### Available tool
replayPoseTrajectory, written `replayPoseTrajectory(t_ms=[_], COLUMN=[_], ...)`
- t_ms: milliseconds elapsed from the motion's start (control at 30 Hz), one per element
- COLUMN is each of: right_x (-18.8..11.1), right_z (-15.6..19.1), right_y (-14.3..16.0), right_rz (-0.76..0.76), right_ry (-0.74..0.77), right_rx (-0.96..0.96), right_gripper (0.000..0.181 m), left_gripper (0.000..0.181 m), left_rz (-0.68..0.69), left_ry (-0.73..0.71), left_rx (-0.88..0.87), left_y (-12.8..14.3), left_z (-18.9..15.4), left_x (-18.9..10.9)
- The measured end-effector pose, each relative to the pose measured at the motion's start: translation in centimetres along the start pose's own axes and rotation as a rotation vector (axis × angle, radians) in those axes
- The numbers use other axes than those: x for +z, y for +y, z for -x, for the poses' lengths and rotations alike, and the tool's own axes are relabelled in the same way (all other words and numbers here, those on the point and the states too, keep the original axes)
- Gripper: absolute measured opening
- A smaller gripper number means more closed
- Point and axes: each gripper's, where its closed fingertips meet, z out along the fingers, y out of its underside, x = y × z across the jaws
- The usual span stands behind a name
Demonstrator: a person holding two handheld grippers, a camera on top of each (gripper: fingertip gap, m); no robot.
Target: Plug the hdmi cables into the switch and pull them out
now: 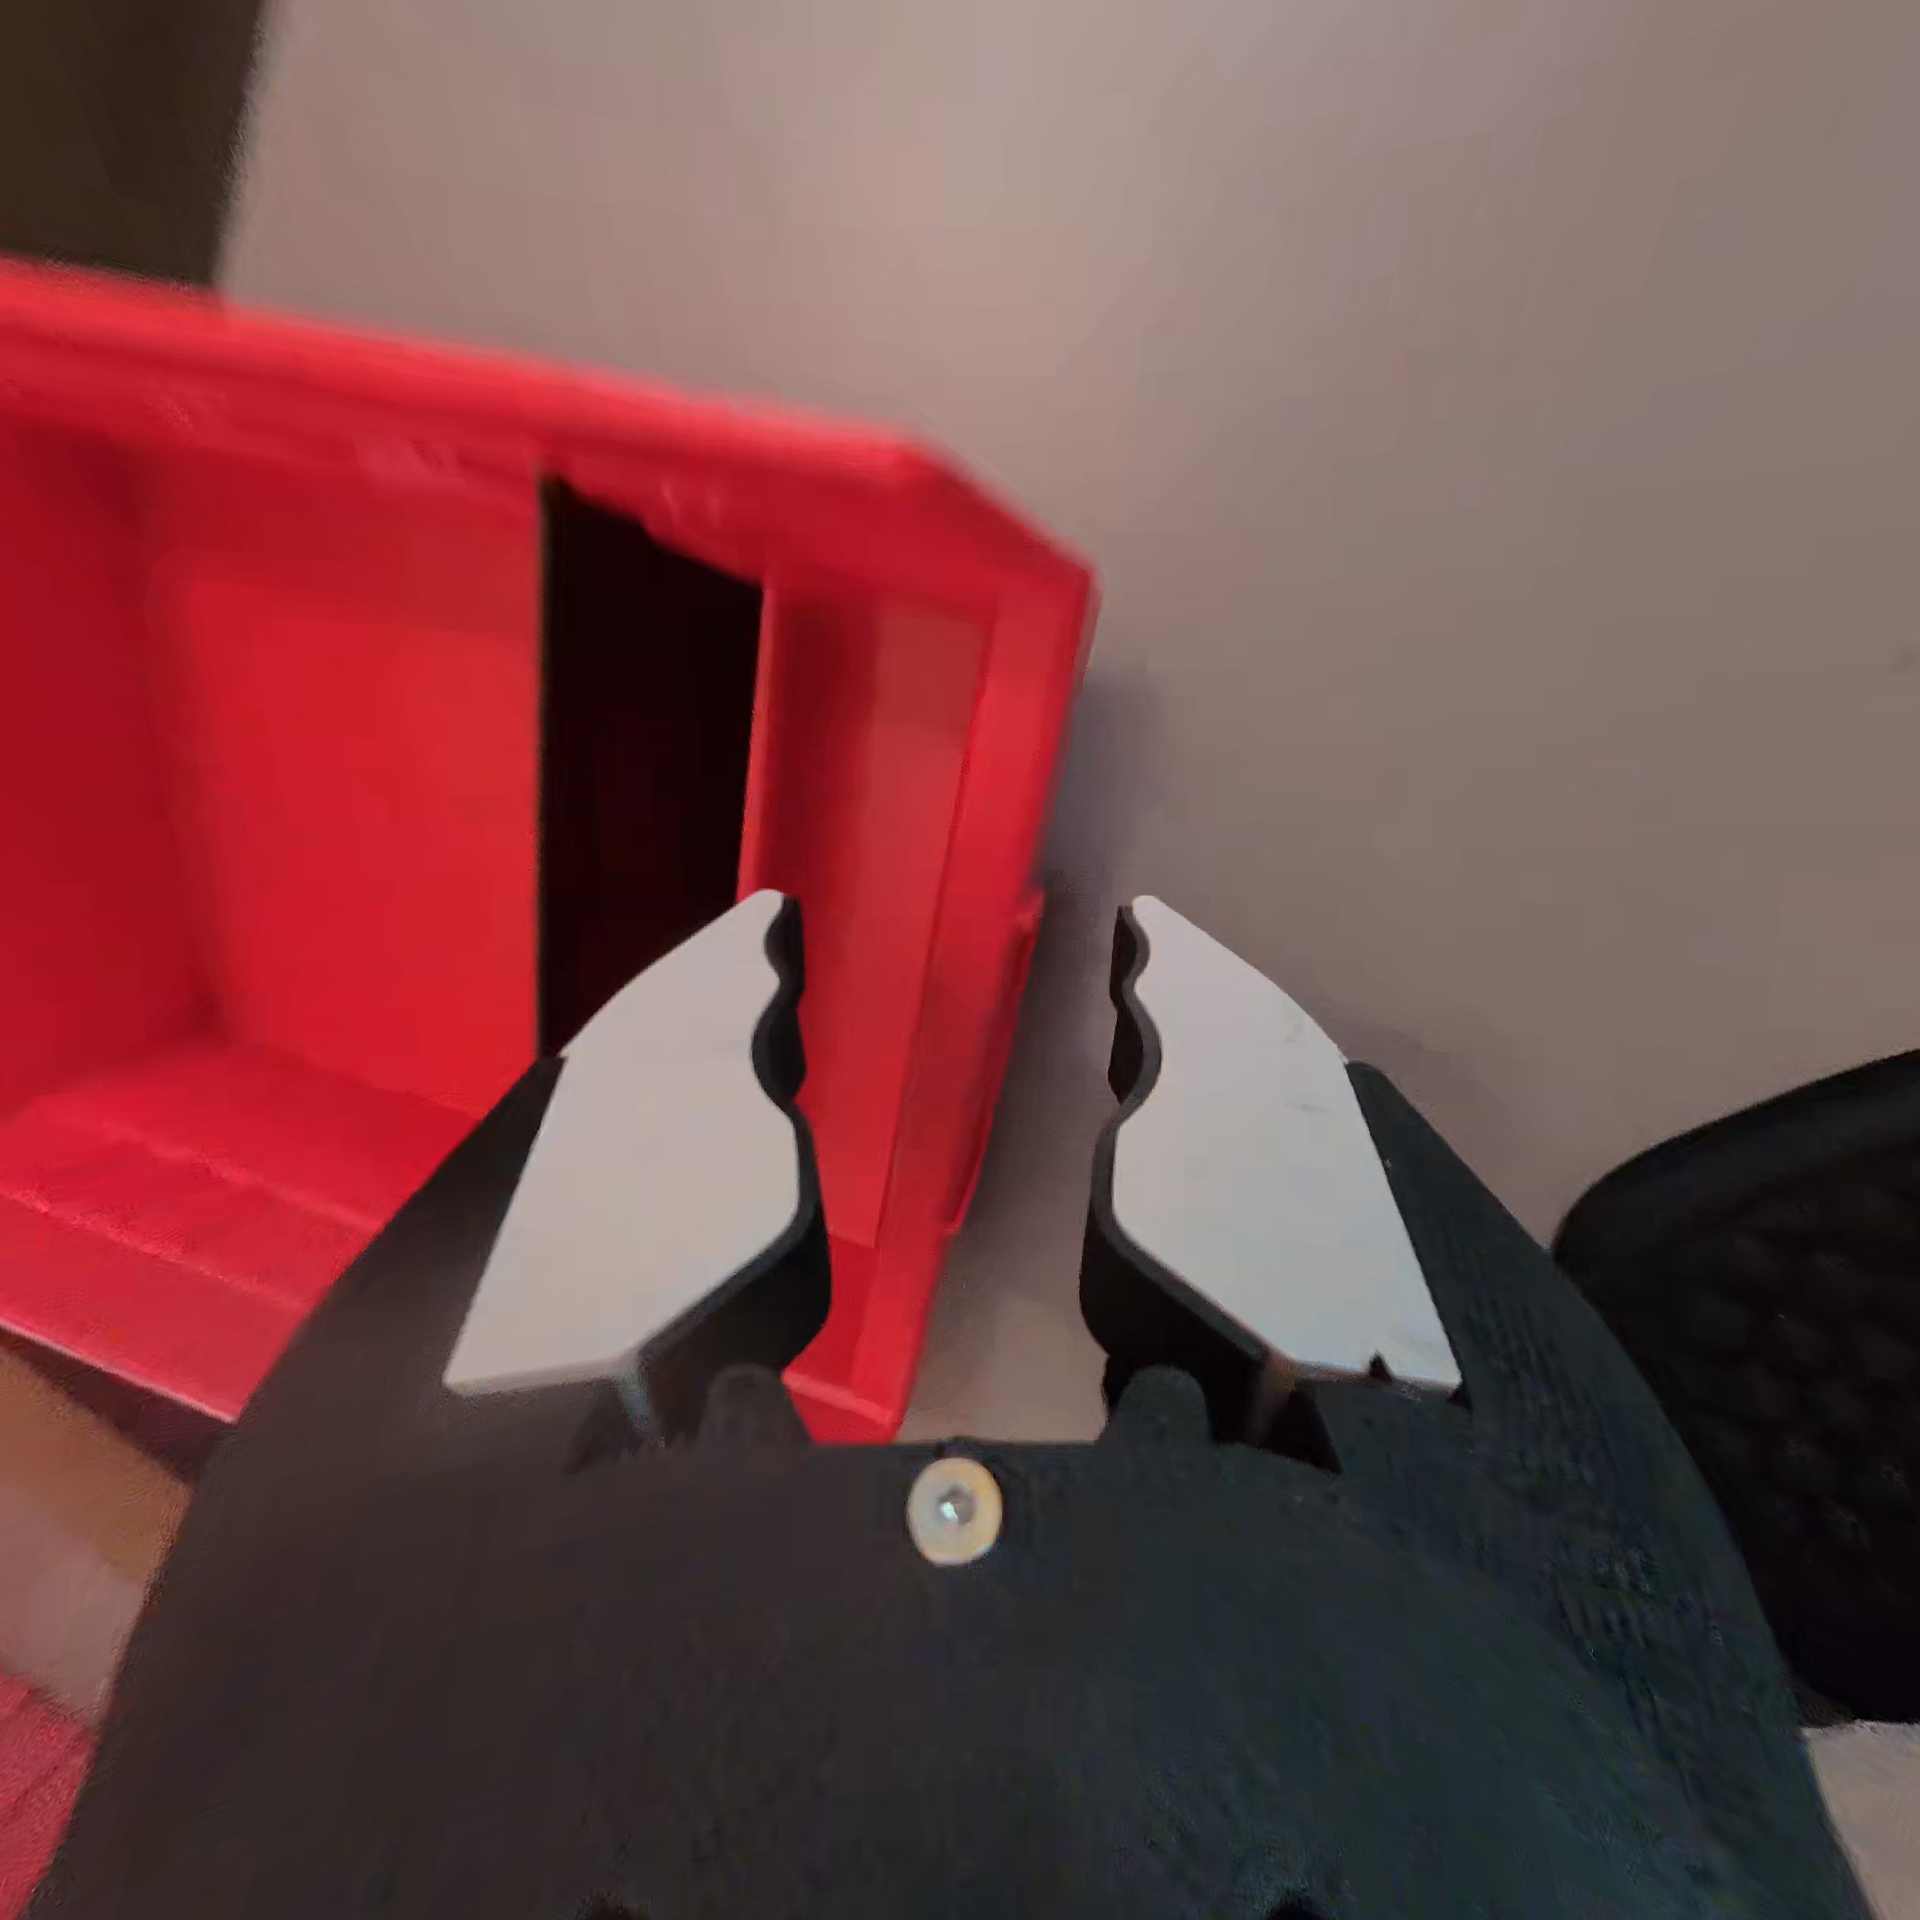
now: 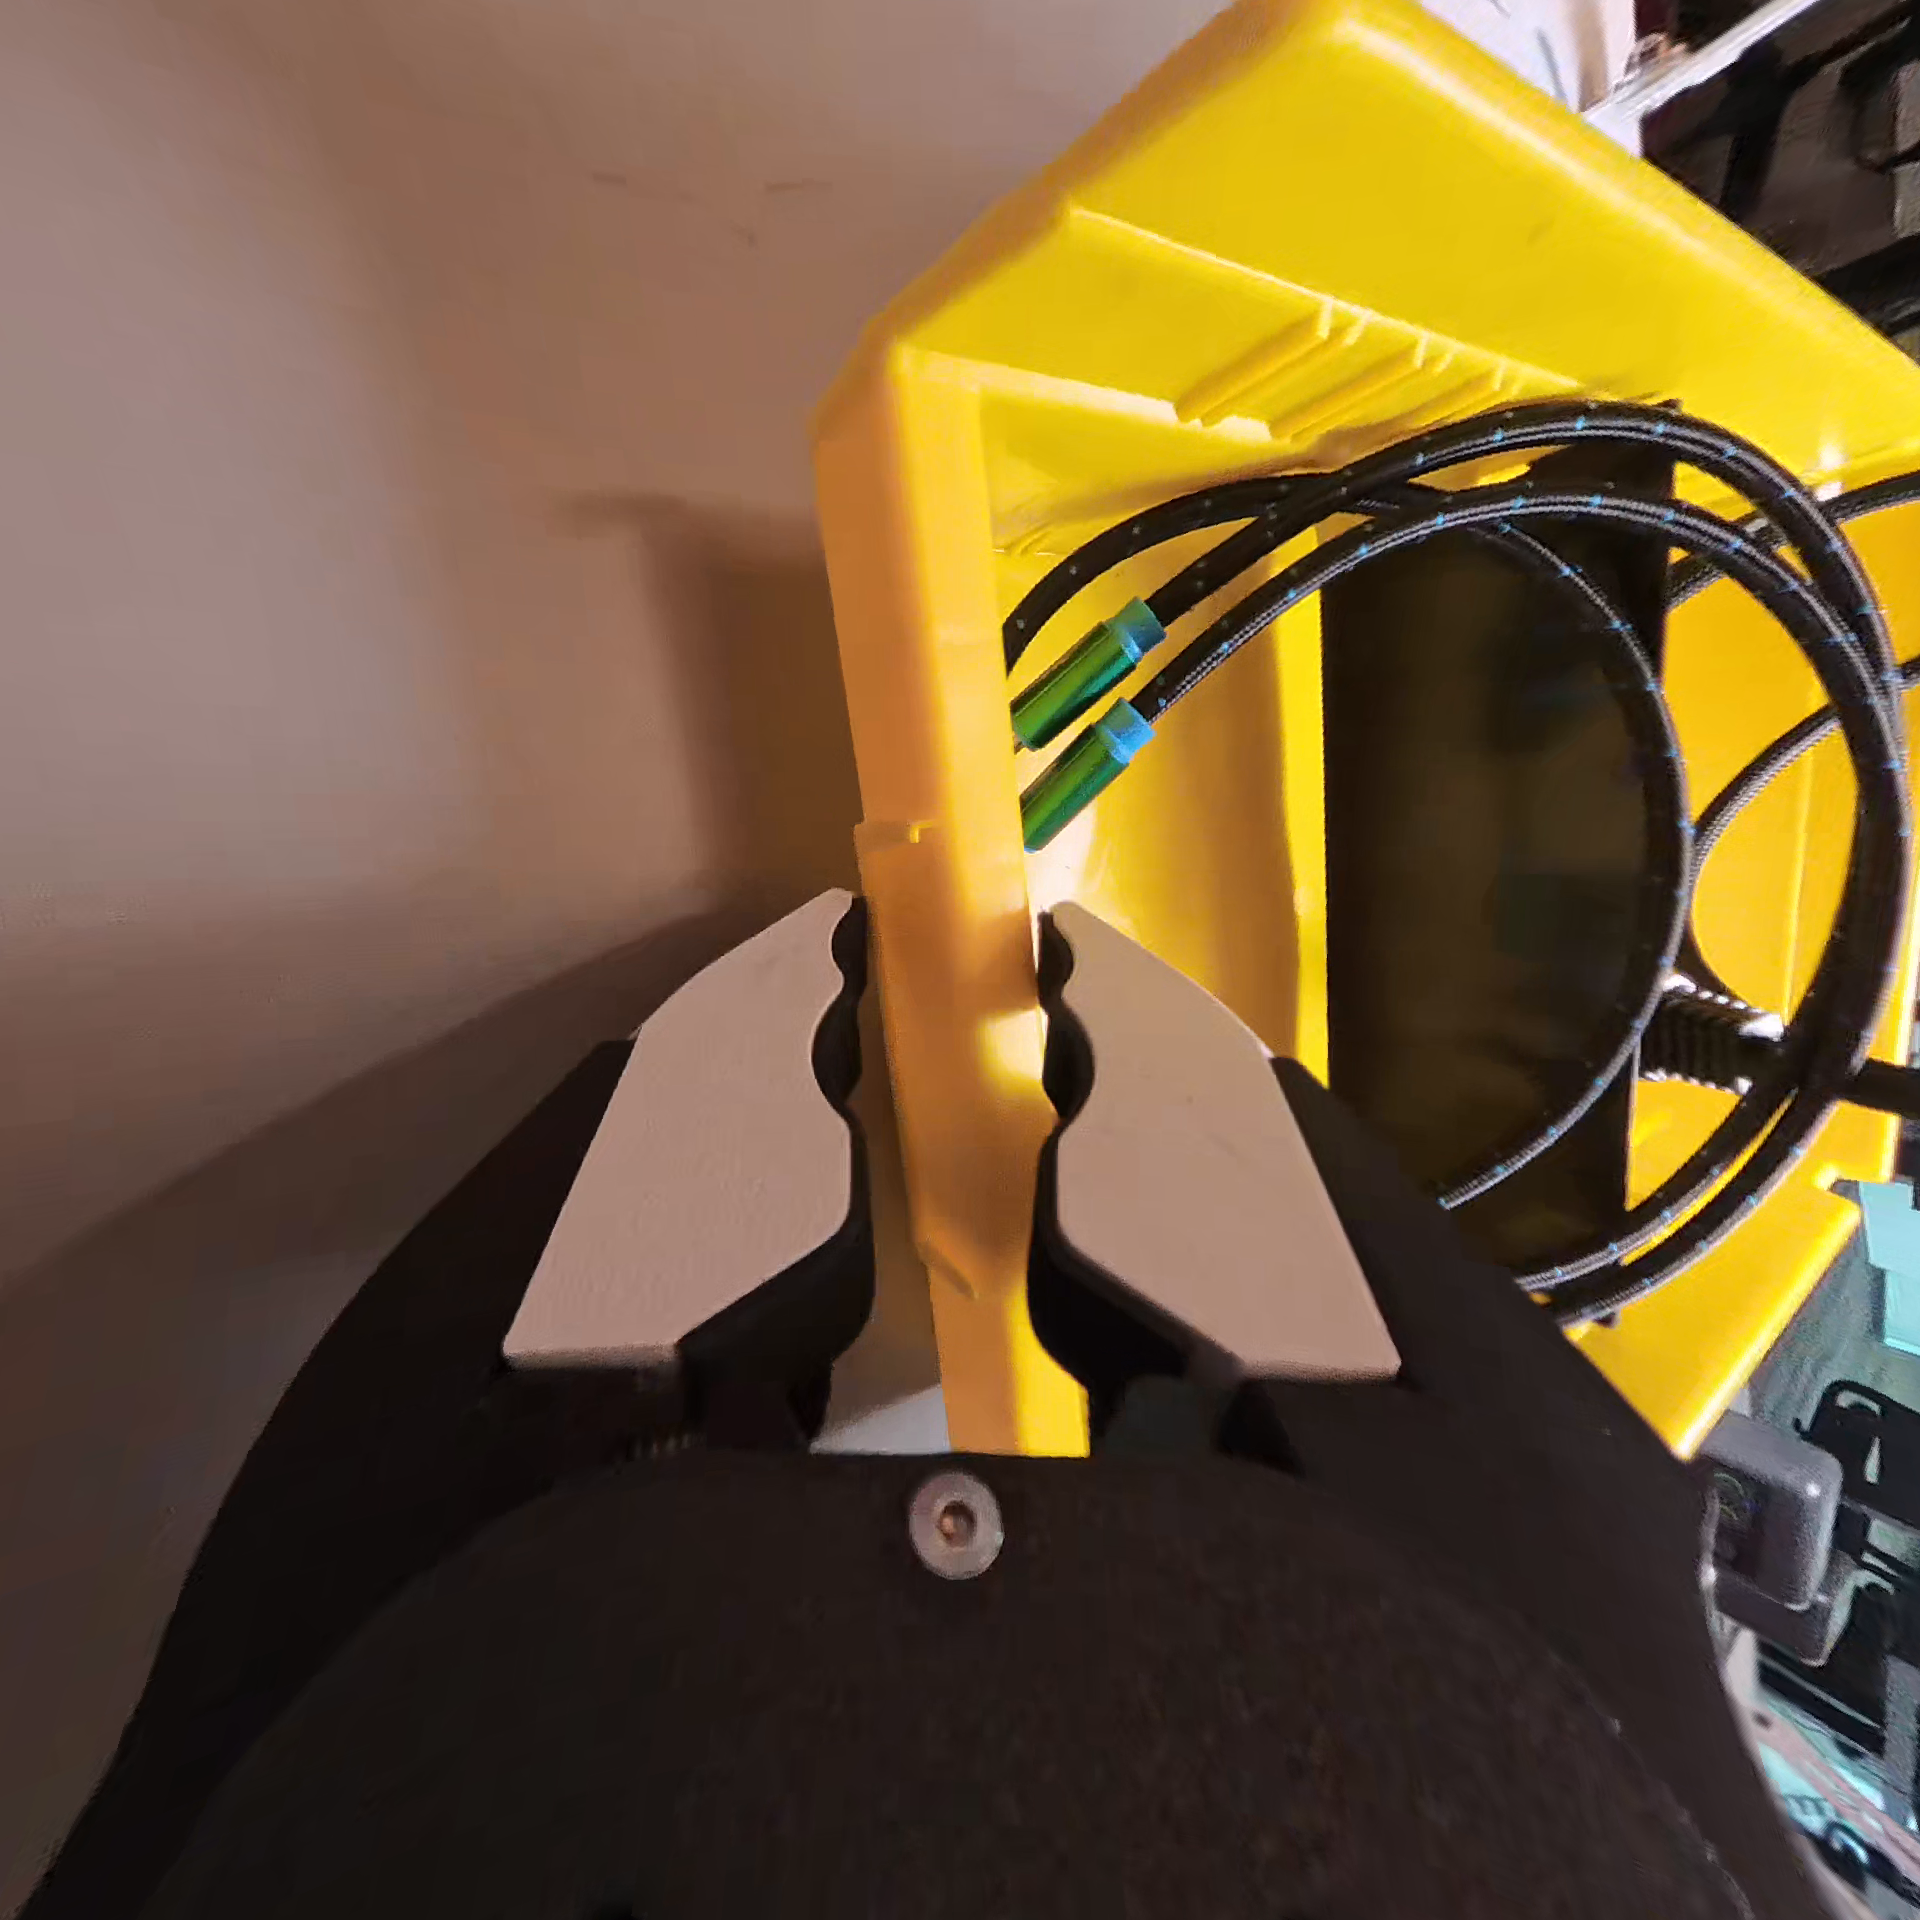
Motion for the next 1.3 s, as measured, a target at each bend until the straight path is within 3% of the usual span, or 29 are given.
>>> replayPoseTrajectory(t_ms=[33,167,233,367,600,800,900,1000,1100,1167,1300], right_x=[0.0,-0.6,-1.2,-2.7,-6.3,-9.5,-13.4,-18.1,-20.2,-20.9,-19.1], right_z=[0.1,1.2,2.4,5.3,10.6,15.4,17.7,16.9,12.4,9.3,7.8], right_y=[0.0,-0.3,-0.8,-2.0,-2.5,-3.3,-5.0,-5.5,-2.2,1.1,5.3], right_rz=[0.013,0.004,-0.007,-0.034,-0.079,-0.21,-0.413,-0.614,-0.646,-0.629,-0.592], right_ry=[-0.012,-0.044,-0.081,-0.129,-0.141,-0.173,-0.258,-0.266,-0.019,0.123,0.131], right_rx=[-0.01,-0.1,-0.147,-0.245,-0.418,-0.511,-0.336,-0.054,0.201,0.441,0.832], right_gripper=[0.031,0.029,0.029,0.03,0.03,0.031,0.031,0.032,0.033,0.035,0.05], left_gripper=[0.058,0.04,0.028,0.03,0.03,0.032,0.033,0.037,0.041,0.045,0.054], left_rz=[0.055,0.154,0.146,0.001,-0.097,-0.141,-0.19,-0.448,-0.658,-0.728,-0.826], left_ry=[0.0,0.011,-0.083,-0.048,-0.032,-0.12,-0.217,-0.103,0.118,0.248,0.325], left_rx=[0.001,0.082,0.169,0.262,0.486,0.696,0.644,0.409,0.195,0.083,-0.134], left_y=[1.3,3.7,3.2,-0.6,-6.2,-11.3,-12.3,-13.2,-12.7,-12.1,-12.3], left_z=[0.1,-0.8,-0.1,-2.4,-7.0,-8.7,-7.9,-10.0,-13.9,-17.0,-21.8], left_x=[1.0,4.3,4.8,5.1,5.3,5.8,5.2,2.1,-1.7,-3.5,-5.1])
